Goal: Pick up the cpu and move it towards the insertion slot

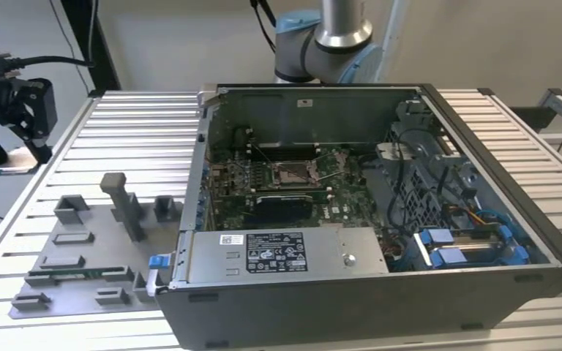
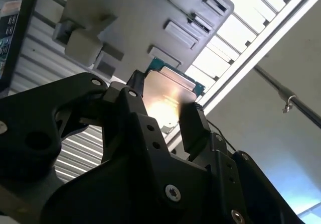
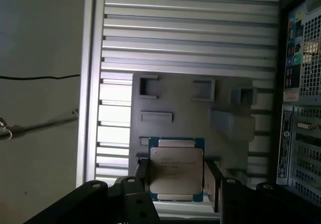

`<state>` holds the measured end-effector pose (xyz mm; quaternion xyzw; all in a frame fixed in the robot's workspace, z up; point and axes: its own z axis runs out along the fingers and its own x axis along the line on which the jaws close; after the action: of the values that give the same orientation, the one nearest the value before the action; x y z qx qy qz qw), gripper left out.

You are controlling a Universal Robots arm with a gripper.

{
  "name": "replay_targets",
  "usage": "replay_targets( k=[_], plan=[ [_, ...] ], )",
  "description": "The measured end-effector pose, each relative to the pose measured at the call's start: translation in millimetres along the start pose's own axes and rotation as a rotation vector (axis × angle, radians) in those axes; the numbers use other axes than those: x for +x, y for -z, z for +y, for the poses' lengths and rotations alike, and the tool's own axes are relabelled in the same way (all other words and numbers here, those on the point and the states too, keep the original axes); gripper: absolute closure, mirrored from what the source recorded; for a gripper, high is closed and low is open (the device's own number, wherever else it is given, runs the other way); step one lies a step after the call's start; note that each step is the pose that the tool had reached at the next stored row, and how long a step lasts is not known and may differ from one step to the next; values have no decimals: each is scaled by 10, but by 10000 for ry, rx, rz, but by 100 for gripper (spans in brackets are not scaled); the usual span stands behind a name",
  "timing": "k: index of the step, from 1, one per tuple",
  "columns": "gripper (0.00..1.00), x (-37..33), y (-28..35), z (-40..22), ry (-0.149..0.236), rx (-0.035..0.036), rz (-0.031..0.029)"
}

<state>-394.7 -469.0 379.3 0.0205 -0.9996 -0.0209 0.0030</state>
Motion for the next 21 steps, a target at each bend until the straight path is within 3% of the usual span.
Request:
replay_targets(
  k=[21],
  plan=[
    [100, -954, 6, -41, 3, -15, 25]
  ],
)
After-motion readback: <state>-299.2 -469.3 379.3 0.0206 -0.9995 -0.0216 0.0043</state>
